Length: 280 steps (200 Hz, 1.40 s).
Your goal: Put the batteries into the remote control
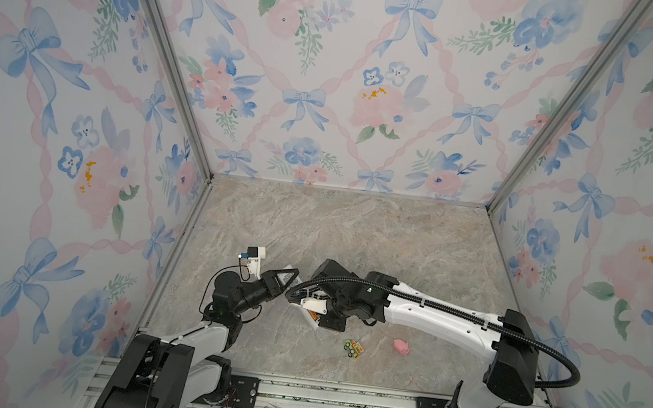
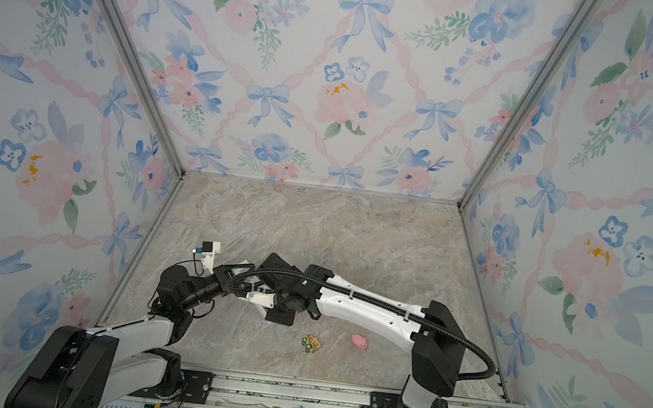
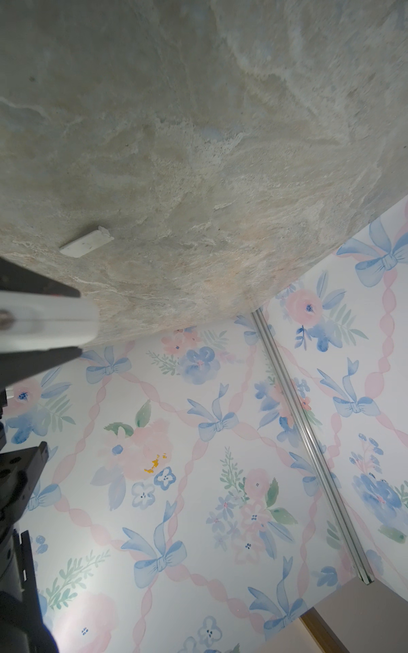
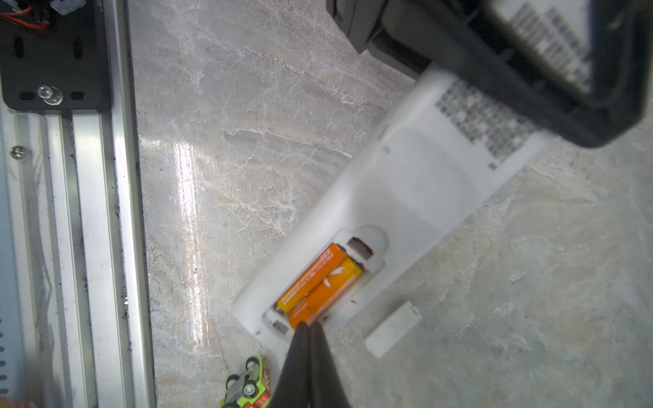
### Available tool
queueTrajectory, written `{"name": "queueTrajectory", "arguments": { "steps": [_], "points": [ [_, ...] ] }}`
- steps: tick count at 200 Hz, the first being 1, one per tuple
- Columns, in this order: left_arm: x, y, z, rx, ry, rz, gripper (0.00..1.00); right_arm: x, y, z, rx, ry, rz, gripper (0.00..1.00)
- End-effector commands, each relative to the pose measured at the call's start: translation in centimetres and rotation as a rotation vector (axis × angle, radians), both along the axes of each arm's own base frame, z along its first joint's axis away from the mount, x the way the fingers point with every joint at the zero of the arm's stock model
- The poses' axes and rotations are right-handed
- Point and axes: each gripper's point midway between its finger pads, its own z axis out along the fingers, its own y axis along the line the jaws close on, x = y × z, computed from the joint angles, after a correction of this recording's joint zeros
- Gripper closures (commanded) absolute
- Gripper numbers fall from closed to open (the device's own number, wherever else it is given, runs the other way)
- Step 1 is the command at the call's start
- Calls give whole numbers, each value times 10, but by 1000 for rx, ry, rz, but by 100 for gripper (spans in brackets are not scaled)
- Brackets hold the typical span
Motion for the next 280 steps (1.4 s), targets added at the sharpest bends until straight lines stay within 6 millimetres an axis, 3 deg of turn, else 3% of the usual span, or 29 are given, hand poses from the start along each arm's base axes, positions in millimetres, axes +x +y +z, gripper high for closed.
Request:
{"name": "queueTrajectory", "arguments": {
  "steps": [1,178,226,280],
  "points": [
    [-2,-3,14,-17,-54,-22,100,-9,3,-2,5,27,16,94],
    [-4,-3,15,-19,-56,-21,100,0,3,-33,-40,51,-22,99],
    [-2,-3,14,-18,-54,-19,100,1,5,-16,-7,28,-31,91],
    [-1,-2,11,-14,-45,-10,100,-1,8,21,93,7,-55,73]
  ]
}}
